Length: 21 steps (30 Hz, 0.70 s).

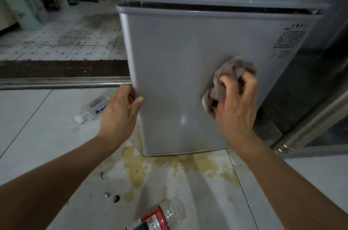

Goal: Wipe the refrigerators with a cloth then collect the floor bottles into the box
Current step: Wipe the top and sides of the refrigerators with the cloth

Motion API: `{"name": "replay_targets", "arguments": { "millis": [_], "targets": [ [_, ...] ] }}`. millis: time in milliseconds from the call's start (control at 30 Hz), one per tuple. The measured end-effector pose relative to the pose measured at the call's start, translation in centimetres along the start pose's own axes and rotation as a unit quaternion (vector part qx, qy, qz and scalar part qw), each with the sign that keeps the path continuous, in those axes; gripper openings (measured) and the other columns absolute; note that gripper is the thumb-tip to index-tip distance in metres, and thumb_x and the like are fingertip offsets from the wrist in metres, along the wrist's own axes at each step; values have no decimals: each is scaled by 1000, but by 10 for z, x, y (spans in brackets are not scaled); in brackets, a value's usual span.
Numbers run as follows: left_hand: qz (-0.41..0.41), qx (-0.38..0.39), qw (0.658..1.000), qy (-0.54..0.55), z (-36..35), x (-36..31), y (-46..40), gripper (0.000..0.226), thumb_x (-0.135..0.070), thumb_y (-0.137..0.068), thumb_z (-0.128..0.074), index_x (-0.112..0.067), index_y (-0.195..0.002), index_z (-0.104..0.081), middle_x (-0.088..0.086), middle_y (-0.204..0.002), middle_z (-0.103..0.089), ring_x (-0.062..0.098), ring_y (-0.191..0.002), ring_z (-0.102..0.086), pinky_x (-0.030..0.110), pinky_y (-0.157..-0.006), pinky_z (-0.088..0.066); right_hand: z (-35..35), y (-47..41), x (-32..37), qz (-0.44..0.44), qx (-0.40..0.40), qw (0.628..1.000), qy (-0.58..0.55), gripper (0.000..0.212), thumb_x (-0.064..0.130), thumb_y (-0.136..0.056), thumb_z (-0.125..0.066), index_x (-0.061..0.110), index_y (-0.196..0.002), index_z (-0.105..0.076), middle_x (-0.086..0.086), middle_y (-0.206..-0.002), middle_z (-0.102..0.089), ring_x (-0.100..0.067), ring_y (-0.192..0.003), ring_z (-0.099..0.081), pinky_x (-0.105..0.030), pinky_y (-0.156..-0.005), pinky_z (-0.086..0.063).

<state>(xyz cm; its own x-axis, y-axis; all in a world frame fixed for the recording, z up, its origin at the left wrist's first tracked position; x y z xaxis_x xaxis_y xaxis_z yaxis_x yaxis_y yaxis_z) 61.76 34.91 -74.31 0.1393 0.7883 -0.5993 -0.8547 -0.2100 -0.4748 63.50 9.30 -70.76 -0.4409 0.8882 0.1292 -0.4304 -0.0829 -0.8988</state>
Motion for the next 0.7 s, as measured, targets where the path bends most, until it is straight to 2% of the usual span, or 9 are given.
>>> {"name": "replay_targets", "arguments": {
  "millis": [100, 167, 233, 300, 367, 433, 533, 633, 700],
  "targets": [
    [0, -8, 1000, 16, 0, 0, 0, 19, -30, -93, -48, -12, -93, -44, 5, -84, -54, 23, -73, -51, 32, -61, -35, -8, -2, 23, -15, -28, 999, -45, 25, 9, -94, -46, 20, -116, -47, -13, -122, -40, -38, -100, -53, -41, -80, -47],
    [-4, -10, 1000, 29, 0, 0, 0, 21, -28, -93, -49, -7, -95, -46, 7, -85, -54, 24, -75, -51, 34, -62, -37, -25, 21, 50, 79, 38, 995, -39, 32, 10, -88, -48, 22, -117, -47, -12, -118, -40, -37, -89, -57, -42, -65, -54],
    [-3, -7, 999, 43, 0, 1, 0, 22, -27, -92, -50, -6, -96, -48, 8, -86, -55, 25, -76, -52, 38, -65, -42, -43, 56, 76, 222, 129, 966, -8, 37, 8, -81, -56, 20, -116, -56, -9, -115, -37, -34, -76, -60, -42, -59, -56],
    [2, -5, 999, 54, 1, 1, -1, 21, -27, -92, -52, -7, -97, -48, 7, -87, -55, 24, -77, -53, 38, -66, -44, -54, 68, 84, 278, 190, 942, 6, 33, 5, -79, -61, 18, -109, -67, -9, -113, -39, -32, -73, -62, -42, -69, -56],
    [13, -5, 998, 63, 1, 1, 0, 20, -27, -91, -53, -9, -98, -49, 4, -88, -57, 22, -78, -54, 35, -67, -43, -56, 55, 80, 221, 223, 949, -6, 23, 17, -89, -54, 20, -109, -66, -6, -109, -51, -26, -83, -61, -43, -78, -54],
    [35, -5, 996, 80, 2, 3, 3, 15, -24, -90, -55, -14, -100, -50, -1, -91, -56, 15, -80, -54, 30, -68, -40, -45, 27, 77, 142, 177, 973, -38, 19, 29, -93, -51, 24, -111, -57, 0, -107, -50, -20, -90, -54, -41, -78, -52],
    [64, 37, 989, 128, 1, 12, 9, 28, -6, -86, -57, -19, -110, -53, -7, -101, -59, 8, -88, -56, 24, -76, -45, -28, 11, 84, 140, 13, 990, -25, 36, 8, -90, -58, 21, -123, -50, -9, -121, -37, -30, -96, -49, -38, -72, -47],
    [82, 81, 976, 187, 2, 18, 12, 47, 9, -81, -54, -20, -118, -55, -7, -109, -62, 9, -98, -60, 29, -85, -52, -42, 35, 98, 225, 41, 973, -11, 39, 3, -88, -59, 19, -124, -61, -10, -124, -36, -34, -93, -49, -43, -75, -51],
    [83, 85, 972, 201, 3, 19, 12, 53, 13, -79, -53, -21, -121, -55, -5, -112, -63, 10, -100, -60, 33, -88, -52, -53, 58, 107, 312, 97, 945, 10, 34, 10, -83, -67, 20, -115, -68, -3, -123, -39, -31, -90, -61, -40, -76, -51]
  ]
}}
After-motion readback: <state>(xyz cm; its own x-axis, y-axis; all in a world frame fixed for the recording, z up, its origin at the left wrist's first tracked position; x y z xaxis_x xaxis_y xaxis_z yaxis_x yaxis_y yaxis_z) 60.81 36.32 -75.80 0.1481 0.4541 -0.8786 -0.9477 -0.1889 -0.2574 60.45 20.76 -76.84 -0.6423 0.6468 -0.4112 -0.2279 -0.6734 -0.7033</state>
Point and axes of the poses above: each hand's wrist, its own y-axis away from the middle knuckle, its own z-axis out of the back of the hand, x = y × z, the point moved 7 cm from there along -y, towards the middle knuckle
